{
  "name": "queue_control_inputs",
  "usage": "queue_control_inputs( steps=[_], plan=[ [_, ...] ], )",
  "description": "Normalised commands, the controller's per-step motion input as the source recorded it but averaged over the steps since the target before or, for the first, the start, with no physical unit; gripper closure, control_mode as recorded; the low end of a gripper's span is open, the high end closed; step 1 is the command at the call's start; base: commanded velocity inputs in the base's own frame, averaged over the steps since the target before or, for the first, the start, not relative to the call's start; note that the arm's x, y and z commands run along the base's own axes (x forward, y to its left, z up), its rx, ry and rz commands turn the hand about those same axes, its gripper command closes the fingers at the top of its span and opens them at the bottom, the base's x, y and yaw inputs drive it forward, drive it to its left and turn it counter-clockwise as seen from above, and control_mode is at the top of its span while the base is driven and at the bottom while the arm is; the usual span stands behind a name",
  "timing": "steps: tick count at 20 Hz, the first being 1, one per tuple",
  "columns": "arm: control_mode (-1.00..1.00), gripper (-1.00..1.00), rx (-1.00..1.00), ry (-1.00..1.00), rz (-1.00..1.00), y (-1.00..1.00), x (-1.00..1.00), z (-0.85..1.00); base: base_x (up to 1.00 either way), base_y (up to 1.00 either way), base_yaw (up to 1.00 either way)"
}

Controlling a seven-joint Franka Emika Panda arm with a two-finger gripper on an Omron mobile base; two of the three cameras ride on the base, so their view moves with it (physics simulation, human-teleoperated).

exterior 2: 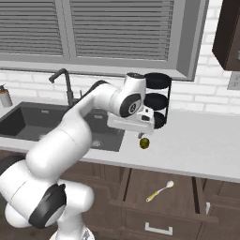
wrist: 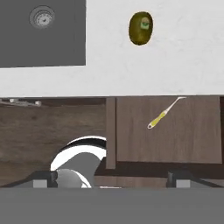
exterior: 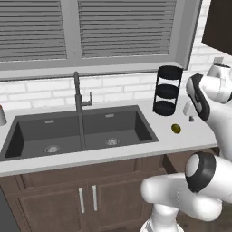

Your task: Pick the dish brush from the drawer and place it on the counter.

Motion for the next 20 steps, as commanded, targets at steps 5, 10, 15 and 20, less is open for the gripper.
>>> queue_control_inputs(
  steps=[5, 10, 15, 20],
  plan=[
    [-1.00, -1.00, -0.03, 0.15, -0.02, -0.59, -0.29, -0.72, 0.00, 0.00, 0.00],
    [-1.00, -1.00, -0.04, 0.13, -0.01, -0.55, -0.24, -0.75, 0.00, 0.00, 0.00],
    [-1.00, -1.00, 0.00, 0.06, 0.00, -0.41, -0.03, -0.47, 0.00, 0.00, 0.00],
    [-1.00, -1.00, 0.00, 0.00, -0.01, -0.26, -0.25, -0.48, 0.00, 0.00, 0.00]
  ],
)
